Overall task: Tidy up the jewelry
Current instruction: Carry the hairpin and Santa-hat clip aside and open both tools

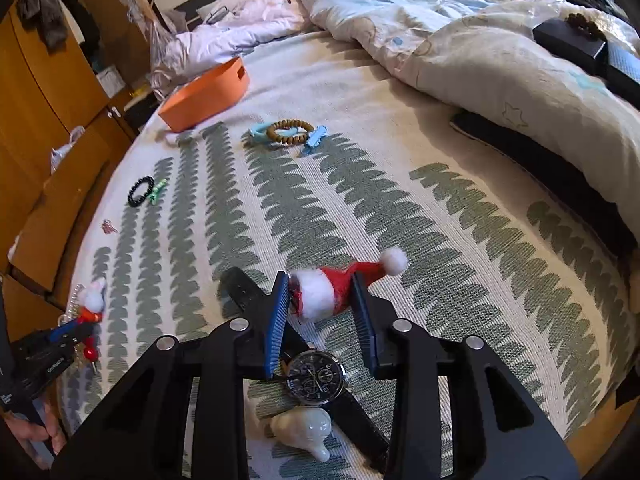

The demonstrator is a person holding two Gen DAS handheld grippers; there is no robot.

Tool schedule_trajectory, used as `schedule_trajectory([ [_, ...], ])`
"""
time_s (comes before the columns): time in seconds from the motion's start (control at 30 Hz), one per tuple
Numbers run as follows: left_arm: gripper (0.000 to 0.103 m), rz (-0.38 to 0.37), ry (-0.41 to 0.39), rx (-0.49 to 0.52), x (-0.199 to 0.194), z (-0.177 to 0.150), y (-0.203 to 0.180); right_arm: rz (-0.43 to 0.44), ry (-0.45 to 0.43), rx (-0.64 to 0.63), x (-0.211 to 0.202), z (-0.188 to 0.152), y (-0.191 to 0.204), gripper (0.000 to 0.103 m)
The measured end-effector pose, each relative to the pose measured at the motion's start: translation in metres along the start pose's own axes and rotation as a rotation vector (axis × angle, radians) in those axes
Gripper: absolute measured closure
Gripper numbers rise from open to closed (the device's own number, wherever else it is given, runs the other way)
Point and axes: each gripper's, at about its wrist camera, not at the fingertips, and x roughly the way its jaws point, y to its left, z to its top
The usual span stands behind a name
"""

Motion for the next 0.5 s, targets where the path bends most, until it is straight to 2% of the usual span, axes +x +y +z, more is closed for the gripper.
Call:
schedule_trajectory([
  [0.03,0.060,-0.006,-0.010,-0.009,-0.002,0.000,0.001,0.003,0.001,0.000,0.001,0.000,0.000,0.066],
  [0.1,0.056,-0.005,-0.032,-0.011,-0.007,0.001,0.003,0.002,-0.002,-0.003,0.001,0.000,0.000,0.065],
  [0.13,0.050,-0.008,-0.043,-0.015,-0.011,0.002,0.004,0.007,-0.011,-0.010,-0.001,0.000,0.001,0.065],
  [0.2,0.043,-0.024,-0.062,-0.034,-0.016,0.003,0.008,0.011,-0.039,-0.006,-0.005,0.001,0.000,0.054],
  [0.37,0.042,-0.063,-0.085,-0.078,-0.027,0.008,0.023,0.013,-0.121,0.017,-0.023,0.007,-0.005,0.052],
  [0.5,0.037,-0.053,-0.123,-0.121,-0.035,0.013,0.038,0.025,-0.149,0.050,-0.031,0.011,-0.013,0.051],
])
